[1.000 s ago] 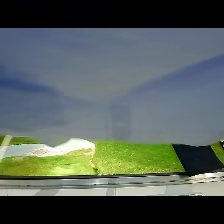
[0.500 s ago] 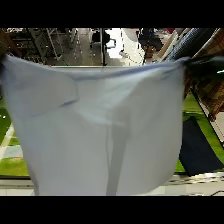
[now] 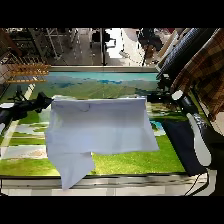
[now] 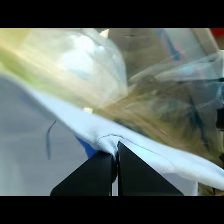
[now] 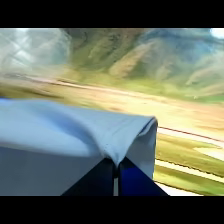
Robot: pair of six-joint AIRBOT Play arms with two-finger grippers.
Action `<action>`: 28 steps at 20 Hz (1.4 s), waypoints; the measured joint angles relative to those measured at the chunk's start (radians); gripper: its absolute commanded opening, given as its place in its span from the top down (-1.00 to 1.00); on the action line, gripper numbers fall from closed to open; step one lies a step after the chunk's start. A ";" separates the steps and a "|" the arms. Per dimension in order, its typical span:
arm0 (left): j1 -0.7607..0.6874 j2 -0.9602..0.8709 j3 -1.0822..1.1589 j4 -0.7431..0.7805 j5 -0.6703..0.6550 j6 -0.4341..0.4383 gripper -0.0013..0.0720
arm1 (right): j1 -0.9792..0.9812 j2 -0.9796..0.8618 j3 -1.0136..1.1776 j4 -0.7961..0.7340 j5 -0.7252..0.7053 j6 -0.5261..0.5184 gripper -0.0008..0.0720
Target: Fold the clothes and pants, and hang the long-sleeved shirts on hangers.
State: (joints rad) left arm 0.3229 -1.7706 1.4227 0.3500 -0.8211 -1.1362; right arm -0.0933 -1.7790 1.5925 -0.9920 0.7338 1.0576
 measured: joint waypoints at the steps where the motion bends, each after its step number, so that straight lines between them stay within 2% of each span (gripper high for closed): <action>1: 0.001 -0.018 0.002 0.000 -0.006 0.000 0.95 | 0.001 -0.015 0.000 -0.008 0.010 0.000 0.94; 5: 0.006 -0.056 0.007 0.037 -0.114 -0.025 0.95 | 0.003 -0.045 -0.002 -0.059 0.112 -0.003 0.94; 11: 0.026 -0.072 0.008 0.206 -0.285 -0.117 0.96 | -0.008 -0.055 -0.002 -0.135 0.265 0.013 0.94; 18: 0.073 -0.072 0.008 0.303 -0.418 -0.141 0.95 | -0.023 -0.056 -0.002 -0.200 0.415 0.026 0.93; 19: 0.073 -0.072 0.008 0.327 -0.432 -0.141 0.84 | -0.023 -0.058 -0.002 -0.203 0.427 0.026 0.93; 20: 0.070 -0.072 0.008 0.353 -0.441 -0.142 0.29 | -0.023 -0.059 -0.002 -0.205 0.440 0.026 0.53; 21: 0.067 -0.072 0.008 0.376 -0.448 -0.142 -0.29 | -0.023 -0.061 -0.002 -0.208 0.459 0.026 -0.21; 22: 0.065 -0.071 0.008 0.396 -0.457 -0.143 -0.33 | -0.025 -0.062 -0.002 -0.211 0.483 0.026 -0.42; 24: 0.070 -0.069 0.008 0.429 -0.496 -0.146 -0.12 | -0.045 -0.062 -0.011 -0.206 0.544 0.040 -0.27; 28: 0.092 0.002 -0.089 0.593 -0.590 -0.193 -0.13 | -0.169 -0.025 -0.164 -0.123 0.677 0.054 -0.23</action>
State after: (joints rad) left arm 0.4152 -1.7687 1.3342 0.9428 -1.4109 -1.3296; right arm -0.2626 -1.8038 1.4281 -1.1149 1.4105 1.1118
